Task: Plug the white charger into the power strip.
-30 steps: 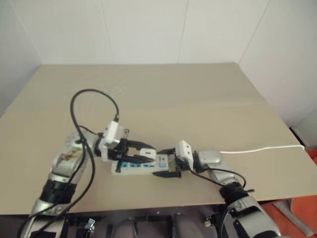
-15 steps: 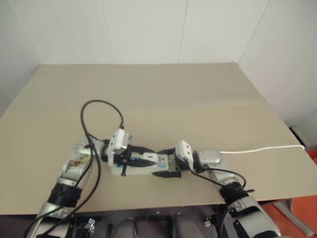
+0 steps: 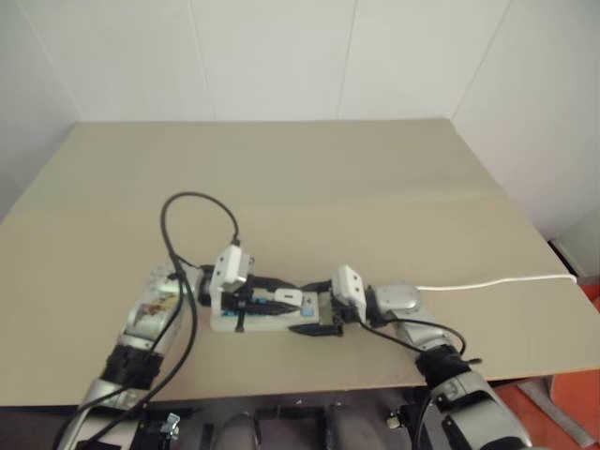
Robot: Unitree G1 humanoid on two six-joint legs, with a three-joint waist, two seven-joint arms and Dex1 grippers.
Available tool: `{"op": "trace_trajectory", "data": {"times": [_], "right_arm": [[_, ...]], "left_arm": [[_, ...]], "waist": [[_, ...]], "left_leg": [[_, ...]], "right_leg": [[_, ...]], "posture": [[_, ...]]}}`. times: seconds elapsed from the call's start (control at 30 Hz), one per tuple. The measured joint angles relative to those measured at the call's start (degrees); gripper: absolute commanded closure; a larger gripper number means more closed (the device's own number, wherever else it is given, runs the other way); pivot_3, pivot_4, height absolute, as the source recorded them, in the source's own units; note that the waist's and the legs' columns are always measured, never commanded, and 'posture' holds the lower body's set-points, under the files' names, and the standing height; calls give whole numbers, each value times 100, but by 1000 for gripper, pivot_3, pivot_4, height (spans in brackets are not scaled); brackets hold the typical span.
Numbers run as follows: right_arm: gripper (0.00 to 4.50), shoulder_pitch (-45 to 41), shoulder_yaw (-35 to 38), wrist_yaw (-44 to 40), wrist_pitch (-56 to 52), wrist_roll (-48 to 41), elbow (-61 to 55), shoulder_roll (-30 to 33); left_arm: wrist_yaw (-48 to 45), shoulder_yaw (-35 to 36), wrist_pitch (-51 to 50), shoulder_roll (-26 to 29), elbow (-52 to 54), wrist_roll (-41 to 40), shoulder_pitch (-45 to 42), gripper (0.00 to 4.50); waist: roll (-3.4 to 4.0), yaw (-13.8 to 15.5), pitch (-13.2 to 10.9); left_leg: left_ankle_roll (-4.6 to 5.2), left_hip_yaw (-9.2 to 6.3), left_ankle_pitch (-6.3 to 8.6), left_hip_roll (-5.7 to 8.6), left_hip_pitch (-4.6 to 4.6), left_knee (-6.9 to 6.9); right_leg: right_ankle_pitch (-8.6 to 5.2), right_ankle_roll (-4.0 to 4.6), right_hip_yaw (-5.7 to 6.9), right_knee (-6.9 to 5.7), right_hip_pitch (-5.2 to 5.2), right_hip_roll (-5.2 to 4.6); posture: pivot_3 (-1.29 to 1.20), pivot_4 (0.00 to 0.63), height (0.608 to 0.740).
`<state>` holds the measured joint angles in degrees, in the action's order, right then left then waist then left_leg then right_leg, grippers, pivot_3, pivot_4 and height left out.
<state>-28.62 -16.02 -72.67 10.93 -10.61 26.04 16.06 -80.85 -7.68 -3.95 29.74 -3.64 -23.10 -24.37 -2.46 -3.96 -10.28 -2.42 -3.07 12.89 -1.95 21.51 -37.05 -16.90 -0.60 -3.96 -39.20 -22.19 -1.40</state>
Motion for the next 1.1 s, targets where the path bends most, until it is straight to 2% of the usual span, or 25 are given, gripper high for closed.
{"op": "trace_trajectory", "data": {"times": [1.1], "right_arm": [[1059,-11,-31,10,-1,0,2,-9]], "left_arm": [[-98,-29,190,201,-80,49,121,3473]], "waist": [[1,-13,0]], "left_leg": [[0,2,0,-3,-7,15]], "right_leg": [[0,0,-2,7,2,3]], "posture": [[0,150,740]]}}
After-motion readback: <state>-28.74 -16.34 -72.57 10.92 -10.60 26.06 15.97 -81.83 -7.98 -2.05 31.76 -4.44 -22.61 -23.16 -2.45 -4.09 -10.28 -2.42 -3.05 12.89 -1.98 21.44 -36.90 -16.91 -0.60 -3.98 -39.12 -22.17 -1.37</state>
